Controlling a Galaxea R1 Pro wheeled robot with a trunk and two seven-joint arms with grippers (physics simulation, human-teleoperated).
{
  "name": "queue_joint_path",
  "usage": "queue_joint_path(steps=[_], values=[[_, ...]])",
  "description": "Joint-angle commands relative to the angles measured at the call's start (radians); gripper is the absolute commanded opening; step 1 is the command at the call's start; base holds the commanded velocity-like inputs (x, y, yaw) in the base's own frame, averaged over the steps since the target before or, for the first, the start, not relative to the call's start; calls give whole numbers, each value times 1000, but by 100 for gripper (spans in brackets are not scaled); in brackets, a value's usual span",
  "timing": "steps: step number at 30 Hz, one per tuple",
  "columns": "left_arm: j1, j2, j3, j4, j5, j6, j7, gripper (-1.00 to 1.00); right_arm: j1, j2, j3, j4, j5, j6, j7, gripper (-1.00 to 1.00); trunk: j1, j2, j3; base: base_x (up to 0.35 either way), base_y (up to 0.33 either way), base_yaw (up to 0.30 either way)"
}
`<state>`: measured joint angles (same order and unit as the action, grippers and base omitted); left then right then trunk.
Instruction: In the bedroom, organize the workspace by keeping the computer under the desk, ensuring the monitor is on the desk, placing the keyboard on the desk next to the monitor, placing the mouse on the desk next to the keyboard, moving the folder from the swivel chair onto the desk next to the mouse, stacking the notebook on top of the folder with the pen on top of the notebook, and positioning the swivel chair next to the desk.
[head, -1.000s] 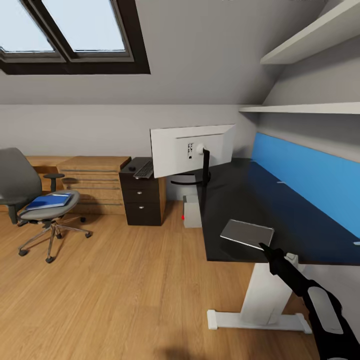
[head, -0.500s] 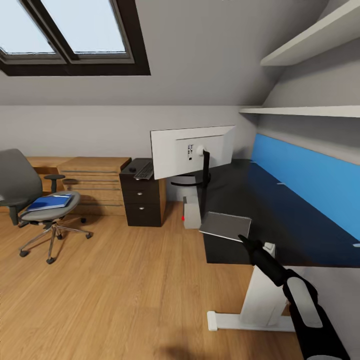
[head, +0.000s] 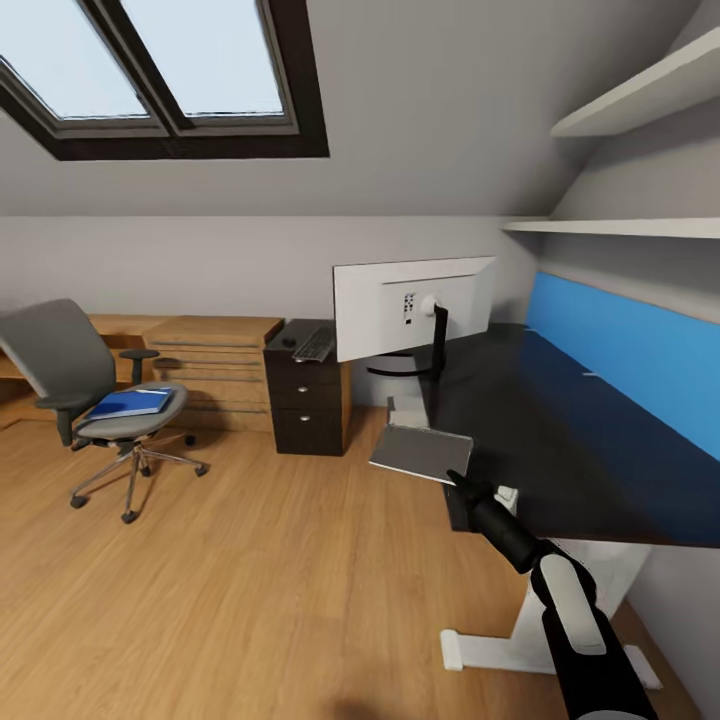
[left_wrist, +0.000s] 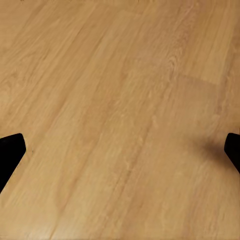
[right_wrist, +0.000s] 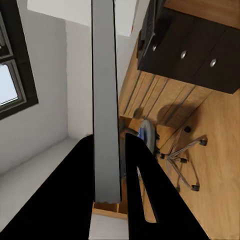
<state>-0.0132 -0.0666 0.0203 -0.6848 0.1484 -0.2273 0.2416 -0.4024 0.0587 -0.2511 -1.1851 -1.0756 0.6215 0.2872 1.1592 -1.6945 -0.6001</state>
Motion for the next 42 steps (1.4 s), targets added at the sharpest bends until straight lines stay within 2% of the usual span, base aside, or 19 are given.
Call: queue_joint_path(steps=[1,11,23,30,31,42], values=[[-1,0,0,1,8,-4,-1,100,-1,2,1,0,-4,9,3,-100,0,-1,-1,0,296,15],[-1,1,0,1,8,-4,-1,100,17,4,37,5,-6,15,9,-100,0,-1,0,0,312,4],[-1,1,0,1,8,-3,-2,100,19,16,42,9,-9,11,21,-100,0,-1,0,24,320,0],[-1,-1,-3,-1,7,-6,-3,100,19,24,43,22,-9,11,22,-100,0,-1,0,45,76,0],[-1,1,3,-1,8,-8,-2,100,19,37,56,24,-9,11,17,-100,0,-1,0,211,155,0],[-1,2,6,-2,9,-13,-2,100,19,39,61,24,-7,6,15,-100,0,-1,0,259,216,0]])
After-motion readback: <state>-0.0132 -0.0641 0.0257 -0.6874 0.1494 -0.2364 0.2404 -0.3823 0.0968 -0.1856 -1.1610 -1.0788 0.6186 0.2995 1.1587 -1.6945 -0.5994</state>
